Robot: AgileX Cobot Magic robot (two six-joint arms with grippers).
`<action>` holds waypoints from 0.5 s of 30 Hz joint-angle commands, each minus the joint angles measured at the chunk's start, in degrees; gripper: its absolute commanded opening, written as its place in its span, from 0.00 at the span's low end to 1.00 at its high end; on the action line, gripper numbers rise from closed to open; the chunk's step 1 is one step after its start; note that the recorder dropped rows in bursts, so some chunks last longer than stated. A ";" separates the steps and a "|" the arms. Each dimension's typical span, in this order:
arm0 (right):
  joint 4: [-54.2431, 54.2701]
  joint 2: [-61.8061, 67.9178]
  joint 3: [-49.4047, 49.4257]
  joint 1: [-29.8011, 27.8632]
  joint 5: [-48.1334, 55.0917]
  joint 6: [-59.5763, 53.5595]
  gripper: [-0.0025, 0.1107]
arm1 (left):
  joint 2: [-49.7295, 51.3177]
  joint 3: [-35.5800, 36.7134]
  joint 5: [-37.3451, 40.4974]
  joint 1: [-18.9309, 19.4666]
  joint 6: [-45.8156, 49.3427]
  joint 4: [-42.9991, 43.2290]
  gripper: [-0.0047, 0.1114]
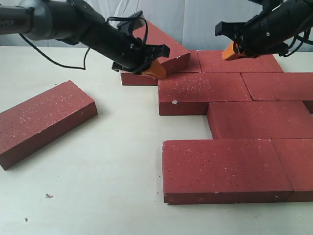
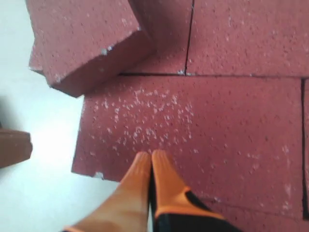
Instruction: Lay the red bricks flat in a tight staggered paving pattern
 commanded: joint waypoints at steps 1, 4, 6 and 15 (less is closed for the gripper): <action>2.52 4.27 -7.38 -0.03 0.47 -0.59 0.02 | -3.73 -0.25 -0.11 3.68 -0.33 1.86 0.04; 3.42 7.45 -11.57 -0.03 0.31 -0.59 0.02 | -4.29 -0.25 -1.12 6.26 -2.19 2.02 0.04; 3.39 9.94 -14.43 0.07 0.07 -0.59 0.02 | -4.14 -0.25 -2.47 7.29 -2.88 2.76 0.04; 4.67 22.07 -27.70 1.40 -4.24 -0.59 0.02 | -1.40 -0.25 -13.64 7.08 -6.46 5.35 0.04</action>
